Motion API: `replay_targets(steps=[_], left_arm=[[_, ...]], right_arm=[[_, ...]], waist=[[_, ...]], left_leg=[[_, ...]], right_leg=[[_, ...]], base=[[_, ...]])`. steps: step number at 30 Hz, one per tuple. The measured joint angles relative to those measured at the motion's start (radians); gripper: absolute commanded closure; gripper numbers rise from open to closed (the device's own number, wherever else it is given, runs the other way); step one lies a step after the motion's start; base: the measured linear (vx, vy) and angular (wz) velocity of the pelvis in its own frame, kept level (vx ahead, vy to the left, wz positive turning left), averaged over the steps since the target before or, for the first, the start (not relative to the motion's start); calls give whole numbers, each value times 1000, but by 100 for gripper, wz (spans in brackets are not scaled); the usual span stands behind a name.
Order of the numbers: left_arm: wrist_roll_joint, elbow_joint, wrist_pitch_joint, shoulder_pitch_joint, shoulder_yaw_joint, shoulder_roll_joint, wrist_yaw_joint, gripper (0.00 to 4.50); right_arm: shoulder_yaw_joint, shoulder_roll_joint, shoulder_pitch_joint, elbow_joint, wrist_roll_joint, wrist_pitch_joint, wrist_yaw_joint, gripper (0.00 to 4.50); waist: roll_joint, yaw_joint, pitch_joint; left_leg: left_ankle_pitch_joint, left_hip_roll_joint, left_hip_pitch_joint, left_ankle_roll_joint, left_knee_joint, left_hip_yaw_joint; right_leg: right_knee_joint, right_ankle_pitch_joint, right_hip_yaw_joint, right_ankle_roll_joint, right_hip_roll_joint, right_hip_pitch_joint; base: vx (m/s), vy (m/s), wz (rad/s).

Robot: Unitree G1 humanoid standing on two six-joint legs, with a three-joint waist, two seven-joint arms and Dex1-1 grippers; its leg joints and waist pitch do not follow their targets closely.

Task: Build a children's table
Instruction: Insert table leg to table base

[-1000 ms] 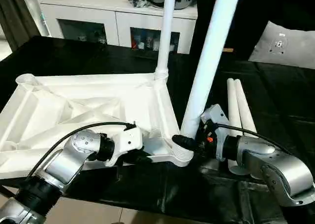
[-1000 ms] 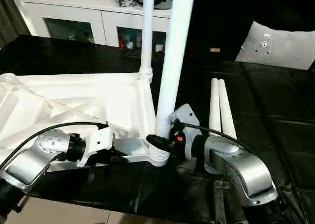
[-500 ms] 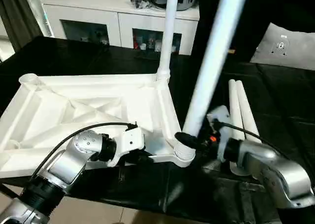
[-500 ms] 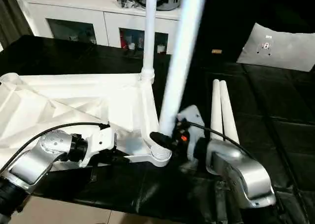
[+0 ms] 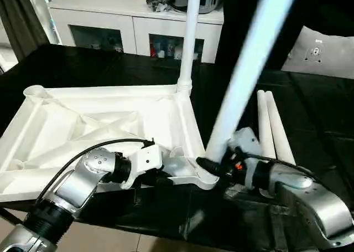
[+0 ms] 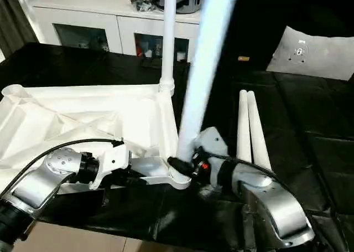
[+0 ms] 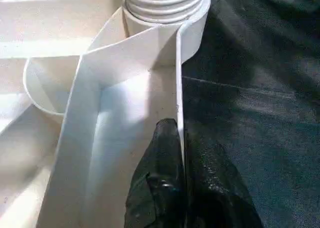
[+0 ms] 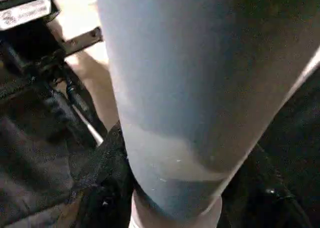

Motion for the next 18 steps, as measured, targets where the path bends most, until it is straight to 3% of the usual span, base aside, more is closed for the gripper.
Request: replay_targets(steps=[13,18], left_arm=[[-7,37,-5,-20,5,1,-33,450],[-12,94,-13,-65,4,1,-74,450]], right_arm=[[13,-7,-50,90,1,-60,100,261],[21,-12,-89,132,-1,-75,150,261]], waist=[[2,-3,0],[2,-4,10]], left_leg=[[0,0,1,0,0,0],[0,0,0,0,0,-1]], right_leg=[[0,0,-1,0,0,0],[0,0,-1,0,0,0]], base=[[0,0,0],[0,0,0]])
